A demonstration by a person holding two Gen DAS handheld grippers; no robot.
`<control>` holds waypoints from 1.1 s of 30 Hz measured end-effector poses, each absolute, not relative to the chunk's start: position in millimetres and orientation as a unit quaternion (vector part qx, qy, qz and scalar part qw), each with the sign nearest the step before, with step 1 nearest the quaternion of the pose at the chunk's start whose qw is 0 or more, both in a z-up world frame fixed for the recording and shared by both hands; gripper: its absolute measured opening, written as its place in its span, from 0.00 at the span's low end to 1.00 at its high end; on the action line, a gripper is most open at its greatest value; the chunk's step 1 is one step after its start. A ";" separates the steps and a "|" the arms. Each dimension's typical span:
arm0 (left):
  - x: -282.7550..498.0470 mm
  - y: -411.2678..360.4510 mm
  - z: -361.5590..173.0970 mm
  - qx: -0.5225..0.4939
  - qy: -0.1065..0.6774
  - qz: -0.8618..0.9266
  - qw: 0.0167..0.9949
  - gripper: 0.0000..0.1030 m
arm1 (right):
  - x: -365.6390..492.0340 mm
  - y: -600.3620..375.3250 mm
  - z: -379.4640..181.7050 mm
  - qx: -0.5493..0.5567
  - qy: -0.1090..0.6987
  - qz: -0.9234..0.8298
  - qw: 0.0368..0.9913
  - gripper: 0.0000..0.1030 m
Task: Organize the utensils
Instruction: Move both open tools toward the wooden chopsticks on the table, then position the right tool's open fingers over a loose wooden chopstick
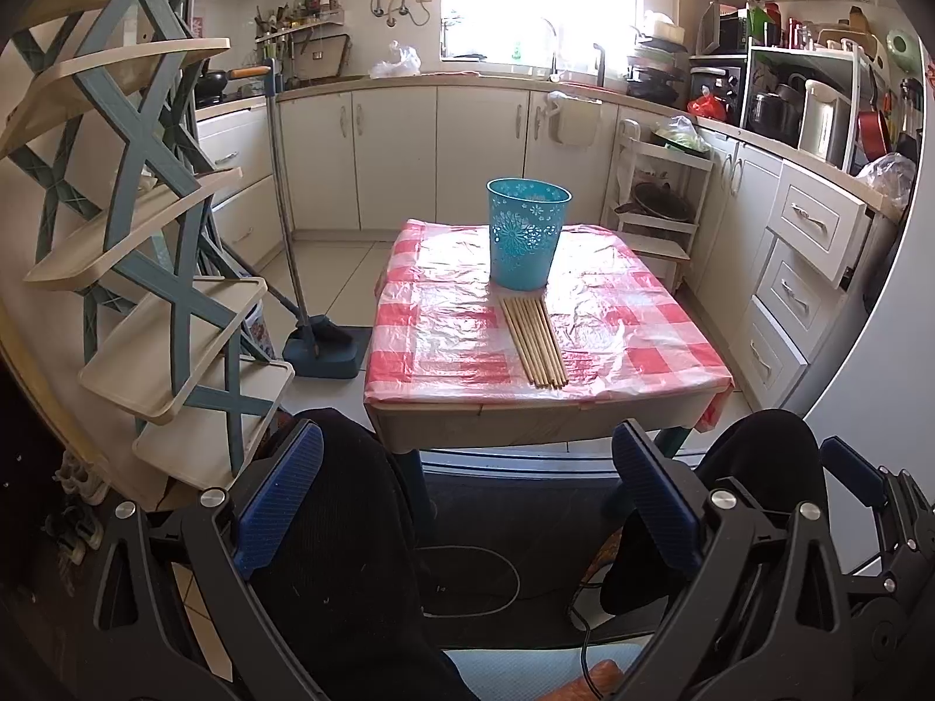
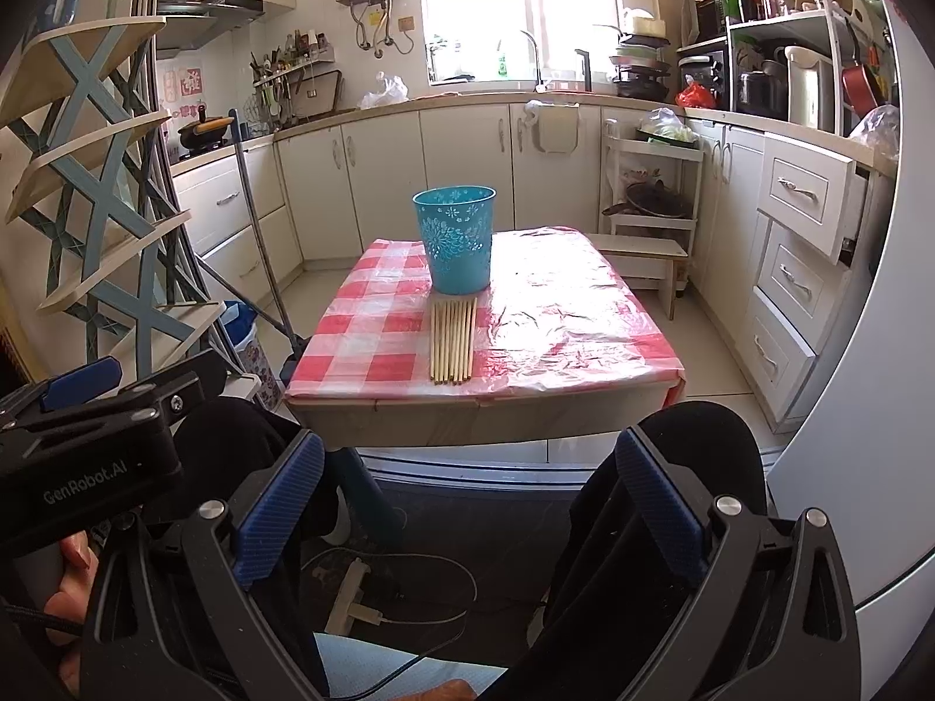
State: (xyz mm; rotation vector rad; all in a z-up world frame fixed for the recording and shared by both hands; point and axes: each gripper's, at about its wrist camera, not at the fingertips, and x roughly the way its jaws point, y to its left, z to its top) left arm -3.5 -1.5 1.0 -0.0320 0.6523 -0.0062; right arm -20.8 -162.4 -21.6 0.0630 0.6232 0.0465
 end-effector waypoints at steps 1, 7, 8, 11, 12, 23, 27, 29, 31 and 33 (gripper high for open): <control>-3.5 -1.9 1.3 -0.016 0.321 -0.003 0.947 0.93 | -20.8 -162.5 -21.9 0.032 0.307 0.023 0.951 0.93; -3.7 -3.3 -1.9 -0.013 0.324 -0.003 0.946 0.93 | -20.9 -161.1 -22.7 0.031 0.309 0.025 0.950 0.93; -3.7 -3.2 -2.4 -0.013 0.324 -0.003 0.946 0.93 | -20.8 -160.8 -22.9 0.031 0.310 0.025 0.950 0.93; -3.6 -3.9 -3.6 -0.012 0.325 -0.004 0.946 0.93 | -20.5 -160.5 -23.3 0.031 0.310 0.027 0.950 0.93; -2.6 -3.2 -4.1 -0.012 0.325 -0.003 0.946 0.93 | -20.1 -160.3 -23.5 0.030 0.310 0.029 0.950 0.93; 53.7 6.7 -27.4 -0.018 0.360 0.024 0.932 0.93 | 33.2 -173.9 -38.0 0.018 0.318 0.043 0.947 0.93; 91.4 7.6 -37.7 -0.020 0.374 0.025 0.927 0.93 | 75.3 -181.2 -53.8 0.003 0.327 0.045 0.944 0.93; 109.3 6.9 -41.2 -0.021 0.377 0.027 0.926 0.93 | 98.5 -183.6 -63.4 -0.006 0.334 0.051 0.941 0.91; 131.5 4.9 -46.0 -0.025 0.380 0.029 0.924 0.93 | 124.6 -186.4 -74.3 -0.011 0.350 0.060 0.935 0.83; 151.2 4.0 -51.9 -0.031 0.383 0.032 0.923 0.93 | 155.0 -189.1 -88.2 -0.011 0.372 0.071 0.926 0.71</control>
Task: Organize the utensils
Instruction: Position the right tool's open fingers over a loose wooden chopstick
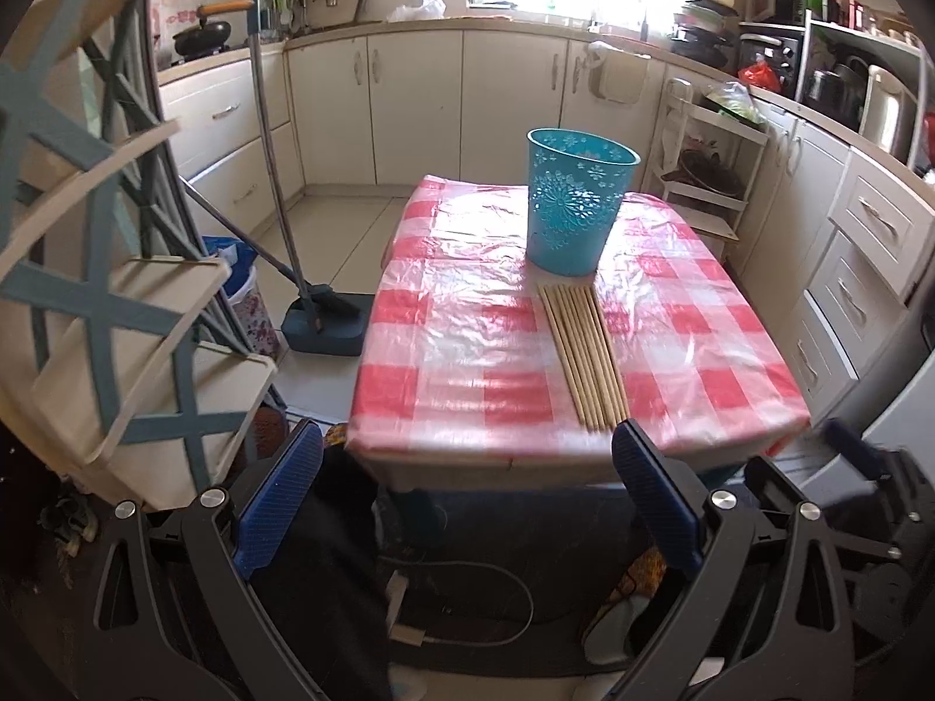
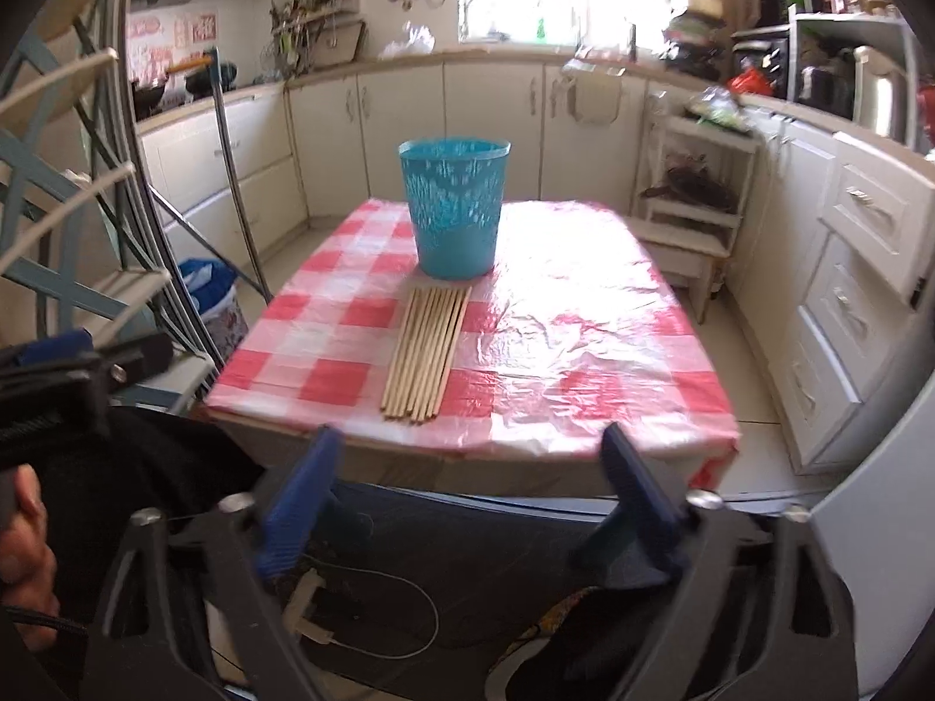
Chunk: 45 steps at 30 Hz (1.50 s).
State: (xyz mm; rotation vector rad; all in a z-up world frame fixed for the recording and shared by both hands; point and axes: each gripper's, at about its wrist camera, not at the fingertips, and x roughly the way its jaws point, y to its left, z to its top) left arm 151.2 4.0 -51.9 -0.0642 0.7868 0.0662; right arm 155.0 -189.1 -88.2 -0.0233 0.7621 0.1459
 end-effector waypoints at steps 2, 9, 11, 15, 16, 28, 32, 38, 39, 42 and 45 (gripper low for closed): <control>174.6 4.6 -60.2 -0.041 0.387 0.036 0.920 0.93 | 185.9 -190.7 -101.7 -0.008 0.392 0.080 0.916 0.58; 245.2 10.1 -92.5 -0.056 0.409 0.055 0.909 0.93 | 291.5 -179.1 -143.2 0.009 0.447 0.101 0.889 0.31; 259.2 12.5 -99.4 -0.058 0.413 0.060 0.907 0.93 | 313.6 -175.3 -151.3 0.009 0.453 0.103 0.886 0.28; 273.3 16.8 -109.7 -0.064 0.419 0.069 0.903 0.93 | 351.5 -171.4 -167.9 0.003 0.466 0.095 0.880 0.26; 275.2 18.2 -111.9 -0.065 0.421 0.071 0.902 0.93 | 358.2 -171.1 -171.9 0.004 0.470 0.094 0.878 0.26; 298.0 20.0 -127.8 -0.060 0.436 0.070 0.895 0.93 | 386.0 -172.7 -182.1 -0.017 0.471 0.077 0.878 0.25; 309.1 11.3 -127.7 -0.050 0.440 0.061 0.895 0.93 | 387.4 -176.1 -178.6 -0.002 0.467 0.088 0.880 0.36; 321.9 7.9 -129.4 -0.054 0.444 0.058 0.893 0.93 | 389.2 -177.4 -176.0 0.014 0.457 0.103 0.883 0.39; 322.8 8.2 -130.0 -0.056 0.444 0.058 0.892 0.93 | 390.3 -176.0 -177.7 0.010 0.460 0.101 0.882 0.39; 325.0 8.1 -133.6 -0.059 0.448 0.058 0.890 0.93 | 392.4 -172.8 -182.5 -0.003 0.464 0.094 0.881 0.39; 325.7 9.3 -136.8 -0.060 0.451 0.057 0.888 0.93 | 392.0 -168.9 -183.4 -0.023 0.463 0.089 0.882 0.39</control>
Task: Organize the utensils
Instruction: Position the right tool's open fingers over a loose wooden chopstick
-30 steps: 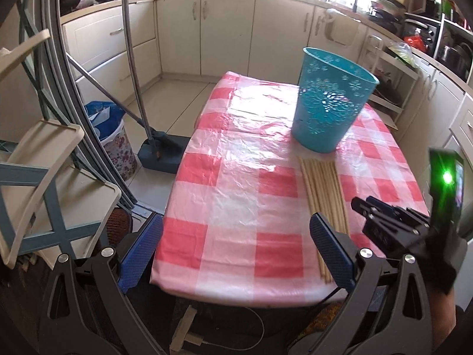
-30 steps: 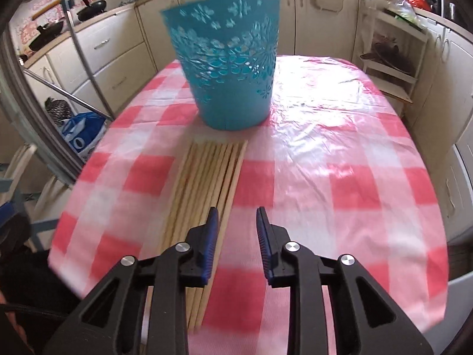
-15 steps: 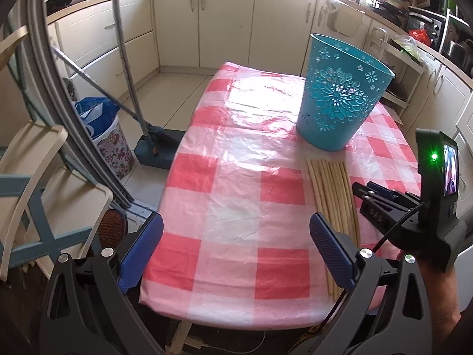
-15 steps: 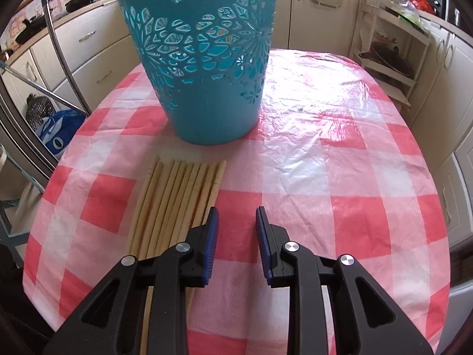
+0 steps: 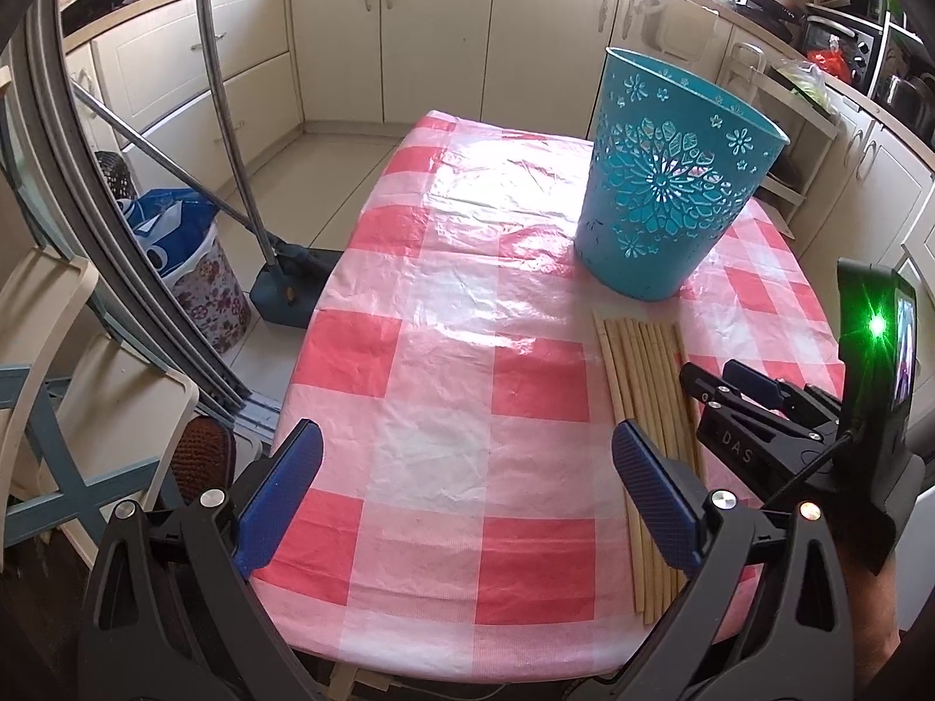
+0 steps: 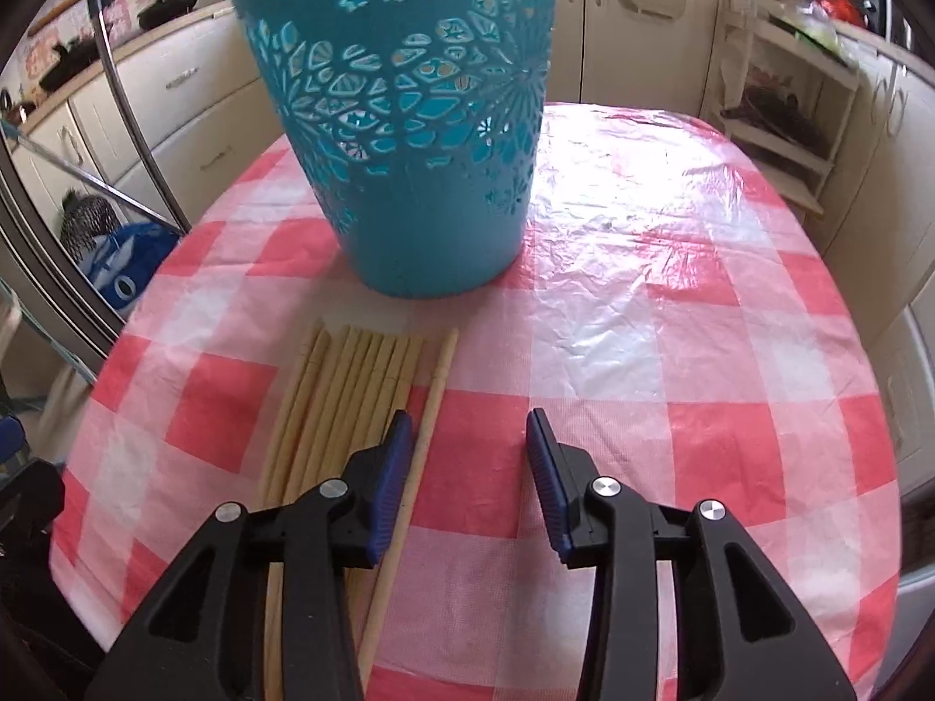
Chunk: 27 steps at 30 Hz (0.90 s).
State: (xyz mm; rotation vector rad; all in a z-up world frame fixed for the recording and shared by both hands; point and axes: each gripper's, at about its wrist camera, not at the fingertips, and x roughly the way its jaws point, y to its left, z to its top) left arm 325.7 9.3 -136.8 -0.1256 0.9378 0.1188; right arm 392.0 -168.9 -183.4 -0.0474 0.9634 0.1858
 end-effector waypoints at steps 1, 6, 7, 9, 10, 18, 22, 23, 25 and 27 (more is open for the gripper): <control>326.2 9.2 -137.7 -0.061 0.452 0.057 0.888 0.93 | 391.9 -167.8 -183.9 -0.029 0.462 0.088 0.882 0.38; 334.8 4.3 -142.5 -0.053 0.458 0.053 0.886 0.93 | 391.5 -162.9 -181.6 -0.062 0.471 0.113 0.873 0.21; 337.8 3.8 -144.0 -0.055 0.458 0.044 0.886 0.93 | 392.3 -163.8 -180.9 -0.071 0.475 0.115 0.869 0.17; 346.1 3.2 -146.9 -0.064 0.462 0.028 0.884 0.93 | 392.9 -165.4 -180.8 -0.076 0.479 0.118 0.866 0.12; 351.1 2.6 -148.3 -0.066 0.464 0.027 0.883 0.93 | 393.8 -168.3 -180.3 -0.081 0.485 0.122 0.862 0.12; 383.2 11.3 -151.1 -0.100 0.472 0.027 0.875 0.92 | 384.3 -189.3 -180.2 -0.078 0.495 0.159 0.850 0.10; 396.4 -10.2 -167.2 -0.059 0.489 0.027 0.870 0.92 | 378.5 -190.2 -179.1 -0.080 0.498 0.175 0.845 0.10; 398.3 -16.5 -170.8 -0.045 0.493 0.027 0.869 0.92 | 377.0 -190.2 -179.1 -0.081 0.499 0.179 0.844 0.10; 402.8 -30.0 -178.1 -0.009 0.497 0.032 0.867 0.90 | 374.9 -190.8 -179.1 -0.085 0.498 0.181 0.844 0.10; 406.6 -38.5 -183.9 0.008 0.502 0.033 0.864 0.87 | 373.2 -193.5 -179.4 -0.083 0.498 0.182 0.844 0.11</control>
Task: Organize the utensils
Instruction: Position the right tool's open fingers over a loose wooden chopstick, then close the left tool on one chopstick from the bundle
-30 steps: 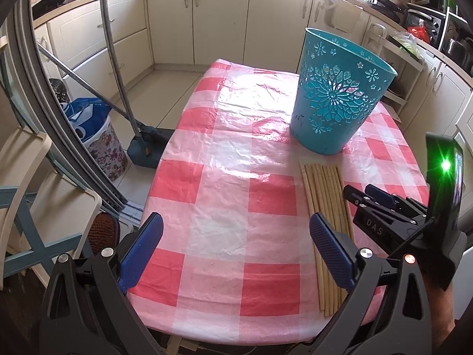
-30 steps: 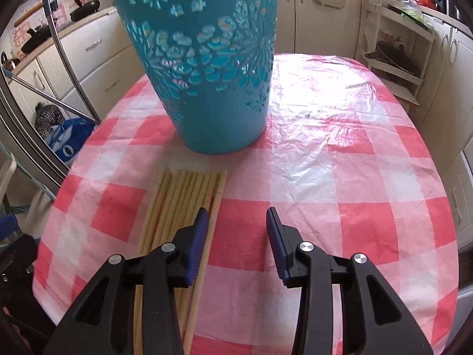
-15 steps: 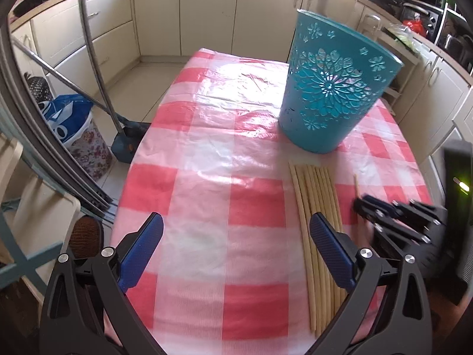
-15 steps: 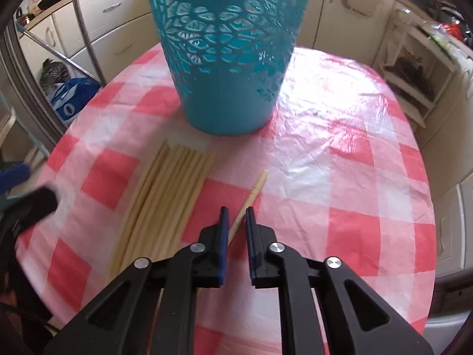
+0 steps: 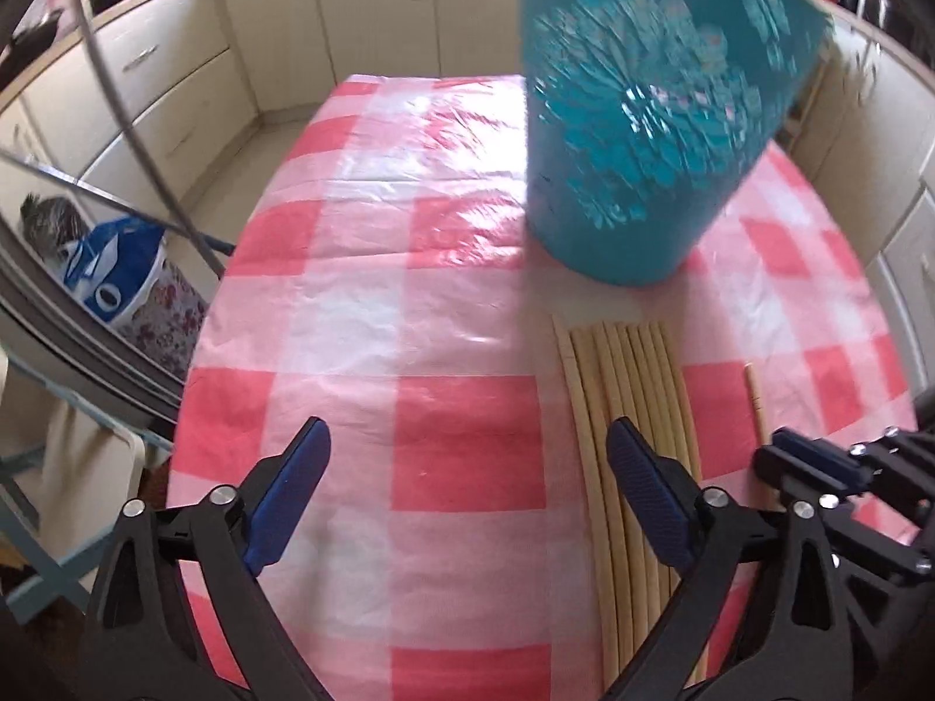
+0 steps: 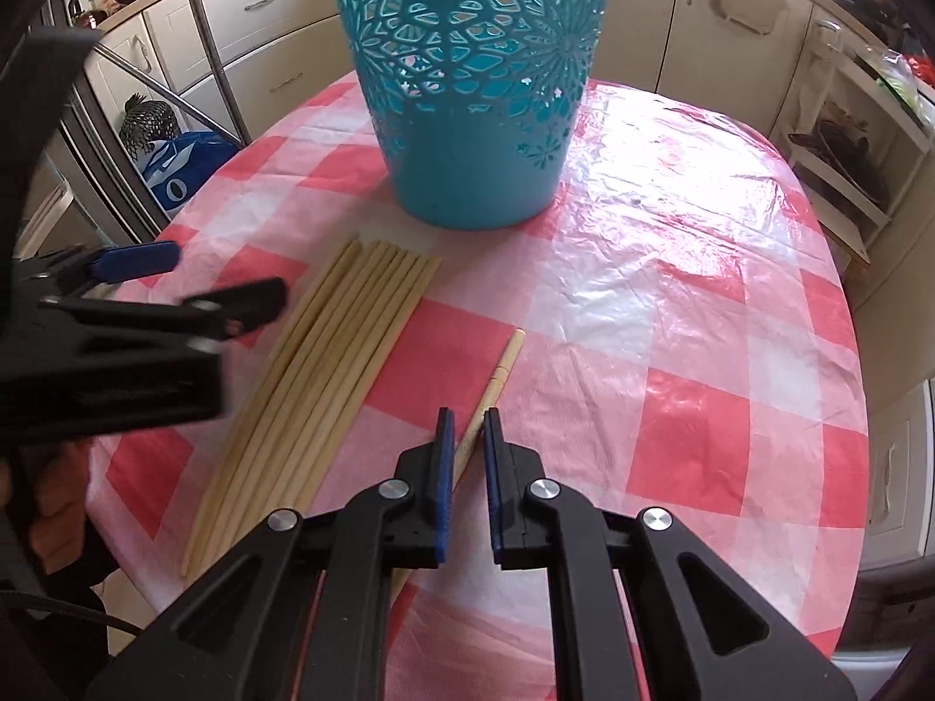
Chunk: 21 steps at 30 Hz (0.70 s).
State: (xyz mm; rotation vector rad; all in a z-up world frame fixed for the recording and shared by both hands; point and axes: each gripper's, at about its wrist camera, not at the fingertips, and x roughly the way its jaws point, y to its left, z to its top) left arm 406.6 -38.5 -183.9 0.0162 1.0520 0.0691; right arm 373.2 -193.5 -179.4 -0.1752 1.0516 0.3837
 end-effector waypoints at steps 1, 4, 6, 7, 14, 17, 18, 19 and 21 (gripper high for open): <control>408.8 -41.6 -186.8 0.015 0.505 0.036 0.862 0.85 | 372.4 -196.3 -179.5 -0.080 0.498 0.182 0.844 0.11; 411.3 -40.5 -188.0 0.010 0.505 0.042 0.862 0.84 | 371.9 -200.1 -179.4 -0.075 0.497 0.182 0.845 0.11; 411.5 -42.1 -188.1 0.008 0.502 0.043 0.864 0.84 | 371.1 -202.0 -179.3 -0.074 0.497 0.183 0.845 0.11; 412.3 -40.8 -188.8 0.008 0.501 0.043 0.864 0.84 | 370.8 -202.2 -179.3 -0.073 0.497 0.183 0.845 0.11; 416.2 -40.6 -187.6 -0.005 0.500 0.024 0.866 0.68 | 372.1 -201.1 -179.1 -0.074 0.495 0.180 0.847 0.14; 418.3 -45.7 -185.5 -0.010 0.498 -0.004 0.867 0.49 | 373.3 -202.3 -179.3 -0.070 0.494 0.176 0.849 0.18; 418.5 -48.0 -184.6 -0.012 0.498 -0.015 0.867 0.44 | 373.7 -202.7 -179.3 -0.069 0.494 0.174 0.849 0.18; 419.1 -50.6 -183.8 -0.014 0.498 -0.029 0.867 0.35 | 374.2 -203.1 -179.3 -0.068 0.493 0.173 0.850 0.18; 420.6 -53.3 -183.0 -0.016 0.499 -0.050 0.865 0.20 | 375.4 -203.9 -179.3 -0.065 0.492 0.171 0.851 0.18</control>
